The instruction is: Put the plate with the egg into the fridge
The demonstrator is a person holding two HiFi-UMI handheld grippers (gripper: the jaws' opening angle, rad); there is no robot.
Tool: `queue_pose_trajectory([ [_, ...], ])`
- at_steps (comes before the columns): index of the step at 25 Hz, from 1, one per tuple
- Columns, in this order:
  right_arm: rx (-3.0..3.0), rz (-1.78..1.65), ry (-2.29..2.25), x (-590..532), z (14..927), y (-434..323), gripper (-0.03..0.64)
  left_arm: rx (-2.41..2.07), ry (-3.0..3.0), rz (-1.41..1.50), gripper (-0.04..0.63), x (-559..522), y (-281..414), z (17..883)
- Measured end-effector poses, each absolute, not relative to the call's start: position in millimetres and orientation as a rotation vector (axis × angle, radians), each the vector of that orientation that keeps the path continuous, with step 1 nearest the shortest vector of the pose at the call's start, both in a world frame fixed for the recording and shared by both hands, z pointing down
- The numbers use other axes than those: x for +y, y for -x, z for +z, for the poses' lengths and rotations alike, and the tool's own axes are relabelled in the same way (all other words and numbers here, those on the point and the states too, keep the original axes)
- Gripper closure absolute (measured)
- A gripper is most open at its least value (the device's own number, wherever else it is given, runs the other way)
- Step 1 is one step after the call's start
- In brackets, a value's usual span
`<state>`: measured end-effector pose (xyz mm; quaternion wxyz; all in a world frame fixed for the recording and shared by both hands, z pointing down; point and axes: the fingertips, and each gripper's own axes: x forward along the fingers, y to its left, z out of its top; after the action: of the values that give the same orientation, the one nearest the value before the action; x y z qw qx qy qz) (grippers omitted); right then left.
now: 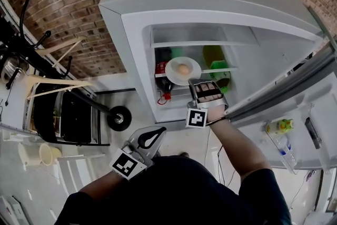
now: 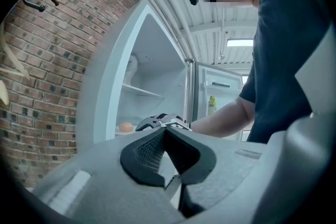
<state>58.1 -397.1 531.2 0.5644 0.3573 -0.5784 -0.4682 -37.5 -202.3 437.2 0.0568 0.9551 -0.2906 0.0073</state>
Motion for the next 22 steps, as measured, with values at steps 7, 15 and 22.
queue_pose_trajectory([
  [7,-1.374,-1.057,-0.805,-417,539,-58,0.594,-0.907,-2.874,0.025,0.592,-202,38,442],
  [15,-1.364,-1.028,-0.746,-434,542,-55,0.588,-0.926,-2.859,0.029,0.592,-200,39,445],
  [22,-1.363,-1.021,-0.722,-439,546,-53,0.581,-0.941,-2.849,0.016,0.592,-200,41,445],
])
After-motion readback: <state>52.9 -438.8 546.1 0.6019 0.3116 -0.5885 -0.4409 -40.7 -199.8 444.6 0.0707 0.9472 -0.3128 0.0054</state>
